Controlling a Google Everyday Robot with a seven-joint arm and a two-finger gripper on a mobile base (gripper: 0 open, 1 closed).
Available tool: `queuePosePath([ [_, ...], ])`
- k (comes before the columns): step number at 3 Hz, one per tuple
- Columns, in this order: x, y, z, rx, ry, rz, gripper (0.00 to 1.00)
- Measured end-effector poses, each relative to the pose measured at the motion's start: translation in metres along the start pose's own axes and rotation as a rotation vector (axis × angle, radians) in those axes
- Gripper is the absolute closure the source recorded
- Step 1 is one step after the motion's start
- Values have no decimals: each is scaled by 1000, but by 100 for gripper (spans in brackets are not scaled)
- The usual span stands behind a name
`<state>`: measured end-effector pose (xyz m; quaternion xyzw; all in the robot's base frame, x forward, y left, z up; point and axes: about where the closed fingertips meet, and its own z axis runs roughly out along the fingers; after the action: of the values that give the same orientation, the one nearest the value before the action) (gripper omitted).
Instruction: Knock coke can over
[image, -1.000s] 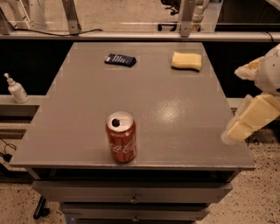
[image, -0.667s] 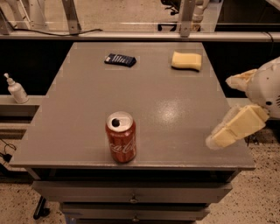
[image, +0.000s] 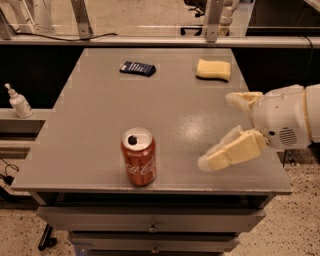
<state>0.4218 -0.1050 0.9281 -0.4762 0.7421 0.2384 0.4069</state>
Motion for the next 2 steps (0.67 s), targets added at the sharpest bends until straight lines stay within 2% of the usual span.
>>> queuePosePath([
  [1, -16, 6, 0, -13, -47, -9, 0],
  [2, -21, 6, -5, -40, -64, -48, 0],
])
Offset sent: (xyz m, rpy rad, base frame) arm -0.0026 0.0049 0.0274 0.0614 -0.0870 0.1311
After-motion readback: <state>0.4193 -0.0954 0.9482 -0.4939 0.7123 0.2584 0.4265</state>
